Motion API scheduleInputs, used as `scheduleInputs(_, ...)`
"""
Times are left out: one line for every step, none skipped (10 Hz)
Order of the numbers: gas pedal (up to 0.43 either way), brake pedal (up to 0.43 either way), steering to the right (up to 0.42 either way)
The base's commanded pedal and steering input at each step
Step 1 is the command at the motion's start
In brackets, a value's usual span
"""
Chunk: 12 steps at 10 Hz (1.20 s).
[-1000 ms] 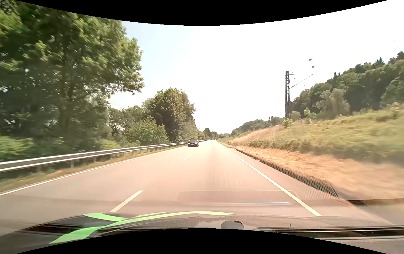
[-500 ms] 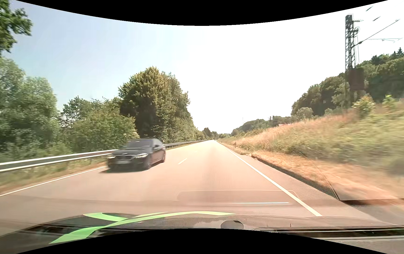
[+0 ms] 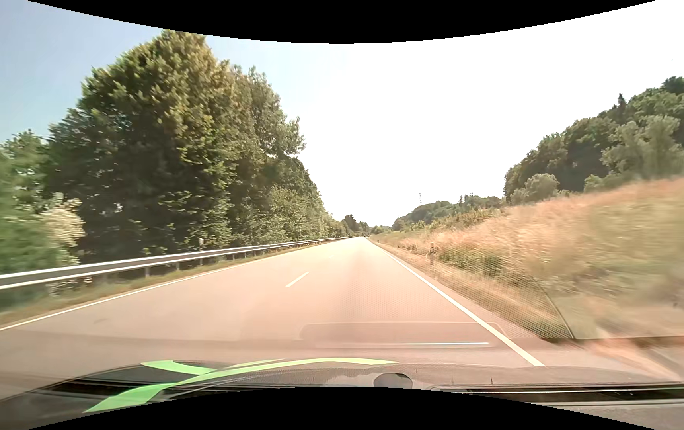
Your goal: Follow the waypoints while adhering to traffic rules and regulations
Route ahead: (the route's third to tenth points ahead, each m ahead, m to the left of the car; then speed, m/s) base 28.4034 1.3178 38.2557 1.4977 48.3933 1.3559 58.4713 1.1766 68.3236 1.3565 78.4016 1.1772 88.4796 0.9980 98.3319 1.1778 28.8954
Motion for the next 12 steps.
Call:
scheduleInputs(0.287,0.000,-0.003)
scheduleInputs(0.287,0.000,-0.003)
scheduleInputs(0.299,0.000,-0.002)
scheduleInputs(0.311,0.000,-0.003)
scheduleInputs(0.311,0.000,-0.002)
scheduleInputs(0.311,0.000,-0.002)
scheduleInputs(0.311,0.000,-0.003)
scheduleInputs(0.311,0.000,-0.003)
scheduleInputs(0.311,0.000,-0.002)
scheduleInputs(0.319,0.000,-0.002)
scheduleInputs(0.319,0.000,-0.002)
scheduleInputs(0.319,0.000,-0.002)
